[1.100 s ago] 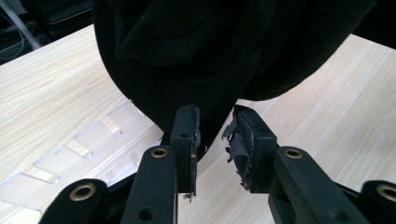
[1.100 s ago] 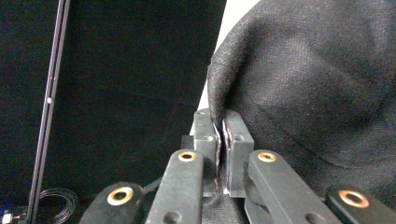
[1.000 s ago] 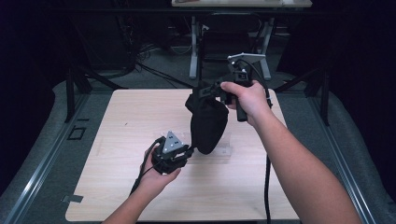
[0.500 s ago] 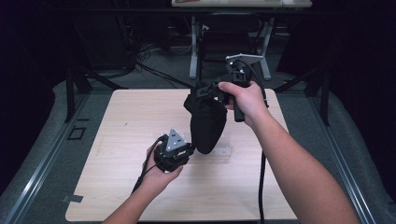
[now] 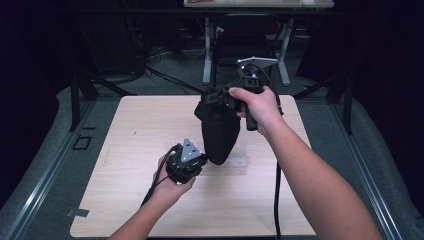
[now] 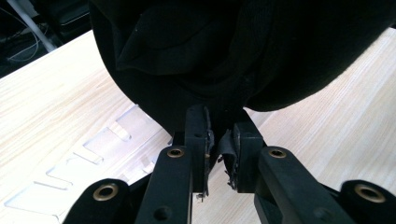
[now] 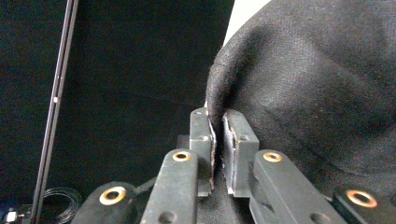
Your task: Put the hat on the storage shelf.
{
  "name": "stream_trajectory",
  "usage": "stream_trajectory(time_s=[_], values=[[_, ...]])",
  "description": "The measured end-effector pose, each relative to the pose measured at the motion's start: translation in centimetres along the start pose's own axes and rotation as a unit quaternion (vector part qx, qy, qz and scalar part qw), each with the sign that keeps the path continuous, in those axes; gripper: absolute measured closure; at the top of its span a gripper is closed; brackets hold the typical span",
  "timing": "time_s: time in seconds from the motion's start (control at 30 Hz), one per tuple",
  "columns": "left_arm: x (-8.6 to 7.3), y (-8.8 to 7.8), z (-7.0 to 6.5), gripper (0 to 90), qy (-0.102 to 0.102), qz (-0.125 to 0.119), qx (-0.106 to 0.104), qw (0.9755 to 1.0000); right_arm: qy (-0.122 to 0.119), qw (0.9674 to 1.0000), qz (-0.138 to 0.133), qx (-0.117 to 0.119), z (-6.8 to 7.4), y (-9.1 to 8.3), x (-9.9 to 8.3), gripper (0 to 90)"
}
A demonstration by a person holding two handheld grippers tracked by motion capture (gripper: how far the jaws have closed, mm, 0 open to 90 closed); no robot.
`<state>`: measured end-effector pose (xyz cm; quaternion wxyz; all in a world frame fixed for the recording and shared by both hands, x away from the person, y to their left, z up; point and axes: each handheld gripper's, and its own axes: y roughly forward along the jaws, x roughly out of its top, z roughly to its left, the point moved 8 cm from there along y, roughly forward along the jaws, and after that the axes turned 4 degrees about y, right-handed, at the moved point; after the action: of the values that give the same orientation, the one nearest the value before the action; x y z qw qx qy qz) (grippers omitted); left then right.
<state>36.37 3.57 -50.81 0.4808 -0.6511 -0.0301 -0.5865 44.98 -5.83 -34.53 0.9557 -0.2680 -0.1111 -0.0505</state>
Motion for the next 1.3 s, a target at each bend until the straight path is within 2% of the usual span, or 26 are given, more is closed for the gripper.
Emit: stream_trajectory(time_s=[0.23,0.37,0.5,0.73,0.8,0.83,0.87,0.97,1.03,1.3], values=[[-0.1,0.0,0.1,80.8,0.001,-0.003,0.004,1.0,-0.012,0.9999,-0.001,-0.001,0.5,-0.6,-0.4,76.2],[-0.2,-0.1,0.3,81.8,-0.002,-0.004,0.008,1.0,-0.016,0.9998,-0.006,0.007,1.0,-1.0,-0.4,73.9],[-0.6,-0.3,0.8,83.0,-0.003,-0.004,0.013,0.9999,-0.018,0.9998,-0.008,0.005,0.8,-1.5,-0.5,71.0],[-1.8,-0.5,1.4,83.7,0.002,0.007,0.026,0.9996,-0.014,0.9996,-0.025,0.0,0.1,-2.9,-0.2,70.3],[-2.6,-0.4,1.7,83.7,-0.008,0.01,0.033,0.9994,-0.016,0.9995,-0.028,-0.005,0.0,-3.2,-0.2,70.2],[-3.0,-0.3,1.8,83.6,-0.006,0.013,0.029,0.9995,-0.018,0.9994,-0.029,-0.007,-0.1,-3.3,-0.2,70.2],[-3.3,-0.2,1.9,83.6,0.006,0.017,0.018,0.9997,-0.018,0.9993,-0.032,-0.01,-0.2,-3.4,-0.3,70.1],[-4.4,0.2,2.0,83.4,-0.01,0.025,0.02,0.9994,-0.022,0.999,-0.034,-0.018,-0.5,-3.8,-0.4,69.9],[-5.0,0.3,2.1,83.1,-0.014,0.022,0.012,0.9996,-0.024,0.9988,-0.036,-0.025,-0.7,-4.1,-0.4,69.7],[-5.9,0.2,2.8,82.0,-0.048,0.009,0.007,0.9988,-0.034,0.9971,-0.048,-0.049,-1.7,-5.0,-0.6,68.7]])
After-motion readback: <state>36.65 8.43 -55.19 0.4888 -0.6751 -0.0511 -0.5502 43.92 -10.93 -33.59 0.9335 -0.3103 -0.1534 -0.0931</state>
